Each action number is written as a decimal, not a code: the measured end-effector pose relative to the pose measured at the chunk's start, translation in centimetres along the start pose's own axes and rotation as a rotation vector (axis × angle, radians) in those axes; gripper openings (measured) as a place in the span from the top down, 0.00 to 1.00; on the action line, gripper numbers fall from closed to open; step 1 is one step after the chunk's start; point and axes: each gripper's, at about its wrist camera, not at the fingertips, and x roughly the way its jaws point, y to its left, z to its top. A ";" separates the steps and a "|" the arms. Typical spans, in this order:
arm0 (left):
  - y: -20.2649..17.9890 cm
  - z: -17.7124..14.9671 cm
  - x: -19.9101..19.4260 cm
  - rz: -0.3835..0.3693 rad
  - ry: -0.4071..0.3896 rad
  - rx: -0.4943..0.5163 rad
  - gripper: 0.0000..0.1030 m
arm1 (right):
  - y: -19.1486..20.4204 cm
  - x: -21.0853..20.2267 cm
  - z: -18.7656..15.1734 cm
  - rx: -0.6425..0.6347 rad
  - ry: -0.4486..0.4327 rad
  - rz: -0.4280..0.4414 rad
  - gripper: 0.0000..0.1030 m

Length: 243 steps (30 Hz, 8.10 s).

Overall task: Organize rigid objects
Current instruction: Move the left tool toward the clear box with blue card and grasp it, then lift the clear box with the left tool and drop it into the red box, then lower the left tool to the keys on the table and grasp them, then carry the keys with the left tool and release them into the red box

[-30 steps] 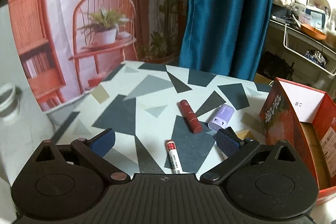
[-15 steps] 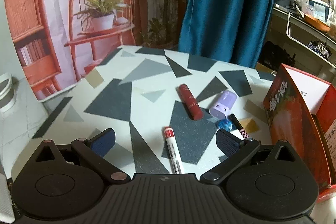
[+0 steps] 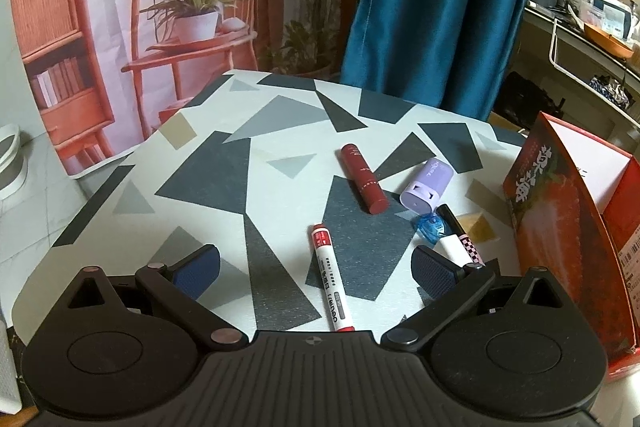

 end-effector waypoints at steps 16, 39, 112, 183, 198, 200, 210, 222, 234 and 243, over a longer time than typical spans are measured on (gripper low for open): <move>-0.4 -0.3 0.3 -0.010 0.015 0.004 0.01 | -0.3 1.5 0.4 0.004 0.035 0.019 0.89; -7.5 -1.9 5.3 -0.218 0.232 0.067 0.14 | 0.2 1.3 0.0 -0.022 0.013 0.010 0.90; -8.8 4.3 4.6 -0.285 0.059 0.251 0.44 | 0.7 1.1 -0.4 -0.079 -0.007 0.006 0.89; -13.1 6.1 4.3 -0.556 -0.032 0.368 0.42 | 1.1 1.6 0.1 -0.132 0.016 0.007 0.88; -12.8 -3.0 8.7 -0.520 0.207 0.349 0.63 | 1.0 1.5 0.1 -0.130 0.015 0.007 0.89; -13.1 -3.8 9.0 -0.515 0.206 0.378 0.63 | 1.0 1.5 0.1 -0.130 0.015 0.007 0.89; -14.3 -6.3 8.6 -0.453 0.148 0.535 0.68 | 1.0 1.5 0.0 -0.130 0.014 0.007 0.88; -12.4 -6.5 7.5 -0.386 0.100 0.552 0.70 | 1.0 1.5 0.0 -0.126 0.012 0.008 0.89; -11.8 -5.3 8.2 -0.315 0.139 0.480 0.63 | 0.9 1.5 0.0 -0.121 0.009 0.009 0.89; -12.0 -5.6 7.9 -0.333 0.112 0.498 0.71 | 0.9 1.5 0.0 -0.120 0.009 0.009 0.89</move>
